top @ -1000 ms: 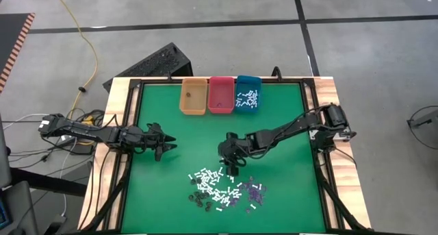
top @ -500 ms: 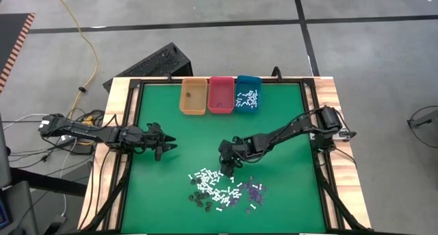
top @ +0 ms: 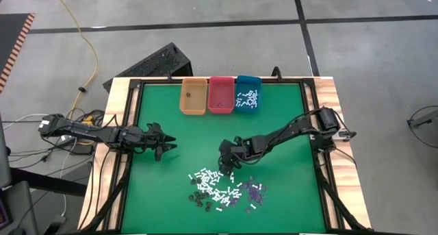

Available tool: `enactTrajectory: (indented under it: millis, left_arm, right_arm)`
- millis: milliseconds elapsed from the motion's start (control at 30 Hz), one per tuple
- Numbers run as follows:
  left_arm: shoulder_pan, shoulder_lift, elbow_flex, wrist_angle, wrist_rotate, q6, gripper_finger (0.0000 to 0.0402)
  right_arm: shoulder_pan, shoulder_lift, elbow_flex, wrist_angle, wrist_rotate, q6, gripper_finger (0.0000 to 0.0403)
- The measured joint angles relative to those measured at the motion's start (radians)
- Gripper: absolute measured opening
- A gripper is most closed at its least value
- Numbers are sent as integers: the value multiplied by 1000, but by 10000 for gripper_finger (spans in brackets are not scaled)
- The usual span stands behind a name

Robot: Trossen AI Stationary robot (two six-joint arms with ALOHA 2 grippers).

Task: Sort Halloween decoration
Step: Put the white bone toy into the blue bin

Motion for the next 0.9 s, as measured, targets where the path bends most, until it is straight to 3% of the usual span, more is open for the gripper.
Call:
enactTrajectory:
  millis: [367,533,633,733,833,900]
  left_arm:
    - [0,0,0,-1,0,0,179]
    - [0,0,0,-1,0,0,179]
    - [0,0,0,-1,4,-9,179]
    - [0,0,0,-7,23,-11,179]
    - [0,0,0,-12,29,-11,179]
    - [0,0,0,-11,28,-11,179]
  right_arm:
    - [32,66,28,-23,32,72,165]
    - [34,44,64,-128,35,-32,150]
    - [27,-4,100,-280,-30,-124,145]
    - [33,-82,125,-485,-31,-125,141]
    - [42,-161,121,-649,-28,-41,137]
    - [51,-209,123,-756,-24,120,137]
